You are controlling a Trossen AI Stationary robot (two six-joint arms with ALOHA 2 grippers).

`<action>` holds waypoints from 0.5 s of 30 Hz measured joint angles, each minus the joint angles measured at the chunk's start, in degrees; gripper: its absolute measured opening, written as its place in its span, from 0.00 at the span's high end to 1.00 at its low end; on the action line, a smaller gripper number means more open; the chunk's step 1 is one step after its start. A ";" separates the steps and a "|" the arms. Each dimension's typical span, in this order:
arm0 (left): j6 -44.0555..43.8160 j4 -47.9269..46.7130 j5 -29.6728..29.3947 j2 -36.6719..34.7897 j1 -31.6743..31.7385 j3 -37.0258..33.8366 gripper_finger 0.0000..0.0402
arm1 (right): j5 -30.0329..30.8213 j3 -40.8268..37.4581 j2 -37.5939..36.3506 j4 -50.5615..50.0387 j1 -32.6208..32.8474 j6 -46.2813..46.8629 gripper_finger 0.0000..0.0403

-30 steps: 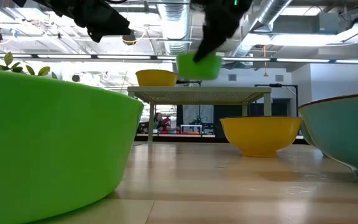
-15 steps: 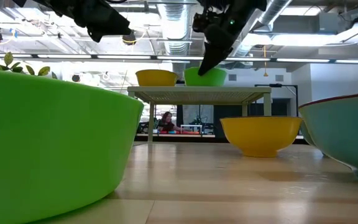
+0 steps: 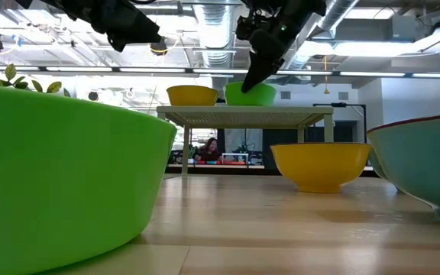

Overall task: Pick & Place Mini bowls
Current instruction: Put the top green bowl on the shelf

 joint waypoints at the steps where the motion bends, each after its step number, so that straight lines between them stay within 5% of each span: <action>1: 0.00 0.00 0.00 0.00 0.00 0.00 0.65 | -0.17 0.00 0.00 0.27 0.00 0.00 0.99; 15: 0.00 0.00 0.01 -0.01 0.00 0.00 0.65 | -4.34 -1.49 0.07 3.22 0.02 -1.35 0.99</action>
